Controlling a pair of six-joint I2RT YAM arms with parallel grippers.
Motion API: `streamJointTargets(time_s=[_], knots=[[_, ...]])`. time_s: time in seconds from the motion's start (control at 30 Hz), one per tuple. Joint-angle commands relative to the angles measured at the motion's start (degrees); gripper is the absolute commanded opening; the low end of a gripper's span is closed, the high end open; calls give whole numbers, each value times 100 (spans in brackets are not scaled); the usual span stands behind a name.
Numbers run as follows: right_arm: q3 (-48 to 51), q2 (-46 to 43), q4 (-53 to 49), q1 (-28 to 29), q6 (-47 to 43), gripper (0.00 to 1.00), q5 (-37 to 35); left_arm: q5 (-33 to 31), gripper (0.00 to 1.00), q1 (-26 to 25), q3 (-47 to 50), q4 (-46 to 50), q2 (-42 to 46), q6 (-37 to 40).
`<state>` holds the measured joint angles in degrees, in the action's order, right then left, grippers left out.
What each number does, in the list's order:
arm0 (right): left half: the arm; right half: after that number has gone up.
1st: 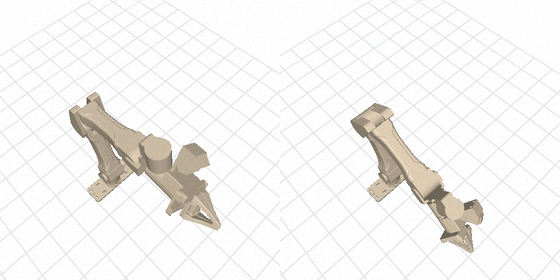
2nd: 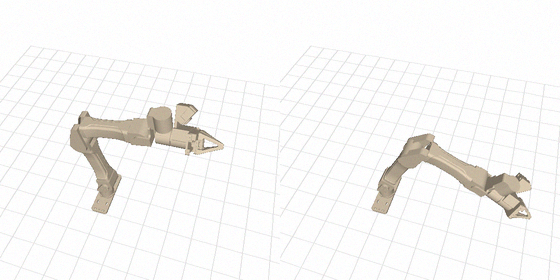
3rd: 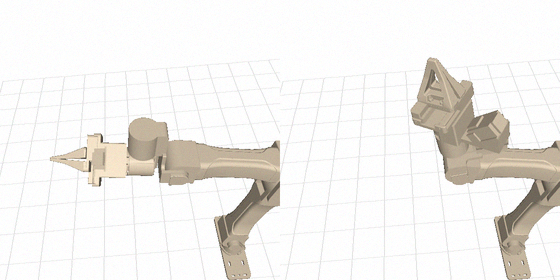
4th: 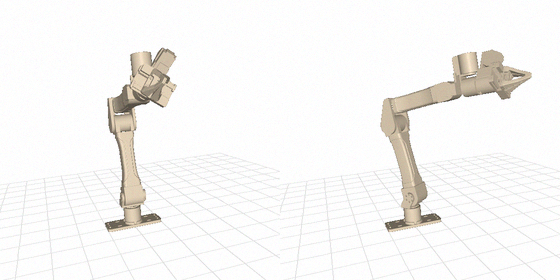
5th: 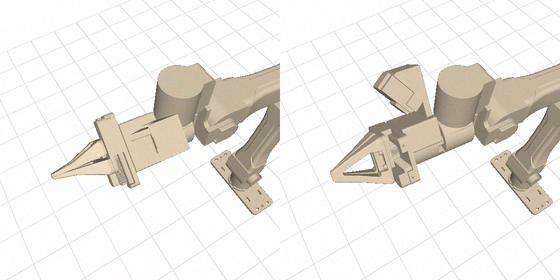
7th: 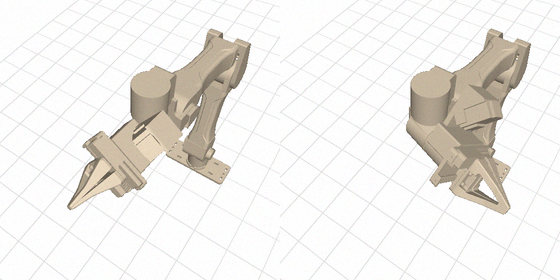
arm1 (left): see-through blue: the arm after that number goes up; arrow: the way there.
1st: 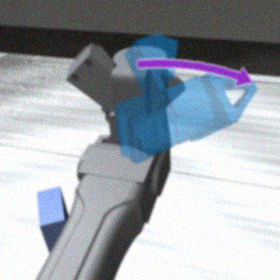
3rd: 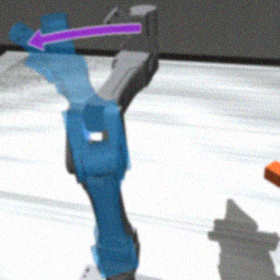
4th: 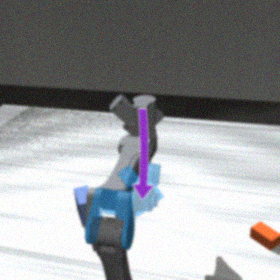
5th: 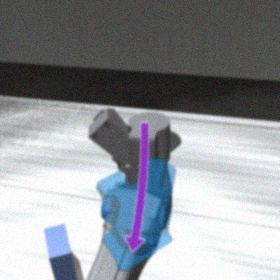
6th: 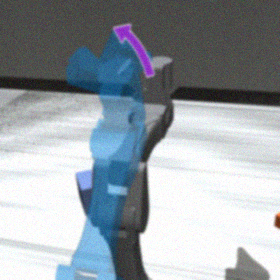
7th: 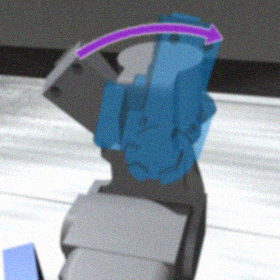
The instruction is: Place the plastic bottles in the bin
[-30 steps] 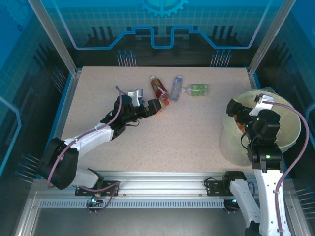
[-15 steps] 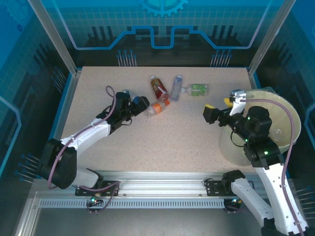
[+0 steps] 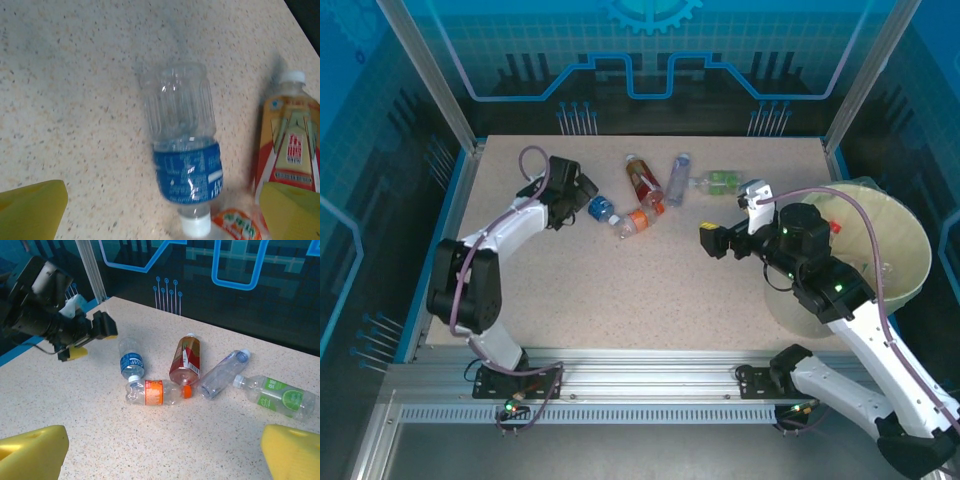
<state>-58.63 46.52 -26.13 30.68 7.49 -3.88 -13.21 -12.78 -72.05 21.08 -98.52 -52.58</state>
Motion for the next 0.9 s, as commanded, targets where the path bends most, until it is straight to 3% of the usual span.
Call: streamJointTargets(time_s=[0.0,0.53,0.67,0.87], knots=[[-173,-37,-5,198,-87,100,-320,-251,99,65,-804,893,-629,-81],[-164,-293,-313,444,-45,100,-657,-256,99,247,-2805,1050,-2871,-512],[-166,-285,-365,470,-4,100,-675,-59,90,302,-2761,765,-3020,-570],[-163,-310,-489,547,87,100,-710,-70,64,311,-2265,125,-2809,-608]])
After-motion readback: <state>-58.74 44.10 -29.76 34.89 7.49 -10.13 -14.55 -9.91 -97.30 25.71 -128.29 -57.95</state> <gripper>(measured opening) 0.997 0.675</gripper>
